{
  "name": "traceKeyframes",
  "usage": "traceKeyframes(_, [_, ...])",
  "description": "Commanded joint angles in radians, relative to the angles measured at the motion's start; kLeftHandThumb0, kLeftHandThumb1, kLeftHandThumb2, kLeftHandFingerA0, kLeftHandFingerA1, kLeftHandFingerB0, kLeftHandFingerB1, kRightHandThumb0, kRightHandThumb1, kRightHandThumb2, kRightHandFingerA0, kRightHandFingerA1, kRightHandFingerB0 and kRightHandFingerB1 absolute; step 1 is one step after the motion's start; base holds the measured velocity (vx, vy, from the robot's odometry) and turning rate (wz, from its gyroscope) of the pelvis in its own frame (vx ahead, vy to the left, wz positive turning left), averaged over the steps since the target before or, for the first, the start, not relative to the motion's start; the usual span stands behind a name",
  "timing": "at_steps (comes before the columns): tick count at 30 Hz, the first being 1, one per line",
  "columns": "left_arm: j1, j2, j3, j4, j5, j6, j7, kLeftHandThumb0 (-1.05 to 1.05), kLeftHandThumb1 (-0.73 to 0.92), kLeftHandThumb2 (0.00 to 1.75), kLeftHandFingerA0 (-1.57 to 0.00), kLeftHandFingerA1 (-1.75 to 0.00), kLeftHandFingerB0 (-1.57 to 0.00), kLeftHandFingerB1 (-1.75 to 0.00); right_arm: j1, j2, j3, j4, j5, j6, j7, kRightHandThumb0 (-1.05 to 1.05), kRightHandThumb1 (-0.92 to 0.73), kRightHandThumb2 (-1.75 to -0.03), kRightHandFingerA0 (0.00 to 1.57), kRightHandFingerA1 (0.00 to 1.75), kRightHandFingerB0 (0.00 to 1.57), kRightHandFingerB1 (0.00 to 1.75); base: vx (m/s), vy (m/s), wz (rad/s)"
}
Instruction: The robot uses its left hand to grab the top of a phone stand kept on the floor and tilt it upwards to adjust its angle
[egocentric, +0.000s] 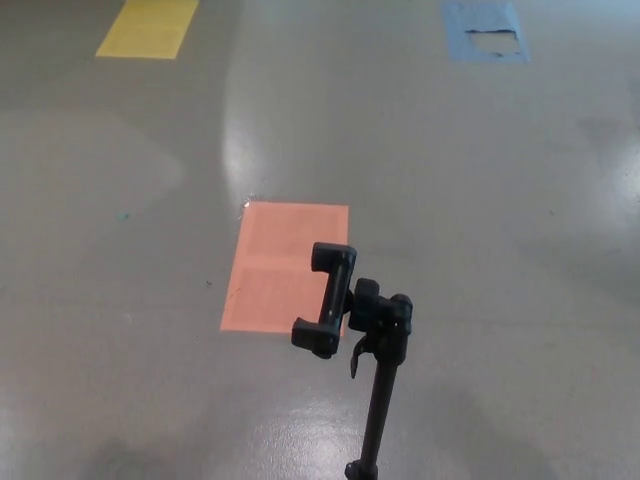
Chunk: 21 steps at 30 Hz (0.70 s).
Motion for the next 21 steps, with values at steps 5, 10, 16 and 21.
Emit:
traceKeyframes(5, [-0.014,0.020,0.004,0.029,-0.013,-0.064,-0.029,-0.70,0.68,0.98,-0.05,-0.42,0.00,-0.33,-0.018,-0.020,0.001,0.030,-0.009,-0.047,-0.017,-0.75,-0.82,-0.65,0.17,0.37,0.20,0.30,0.00,0.000,0.00])
traceKeyframes(10, [0.001,0.016,-0.010,0.000,0.004,-0.128,0.016,-0.64,0.85,0.66,-0.16,-0.29,-0.12,-0.21,-0.024,-0.016,-0.003,0.033,-0.002,-0.052,-0.009,-0.74,-0.82,-0.66,0.19,0.34,0.19,0.28,0.00,0.000,0.00])
traceKeyframes(16, [0.021,0.002,-0.029,-0.122,0.024,-0.288,0.101,-0.61,0.62,0.94,-0.07,-0.43,0.00,-0.33,-0.031,-0.019,0.007,0.037,-0.012,-0.059,-0.012,-0.73,-0.82,-0.65,0.20,0.35,0.20,0.30,0.00,0.000,0.00])
traceKeyframes(21, [0.062,0.024,-0.049,-0.351,0.068,-0.332,0.138,-0.73,0.64,0.90,-0.11,-0.42,-0.04,-0.25,-0.039,-0.020,0.012,0.037,-0.014,-0.053,-0.004,-0.73,-0.81,-0.65,0.18,0.35,0.20,0.29,0.00,0.000,0.00])
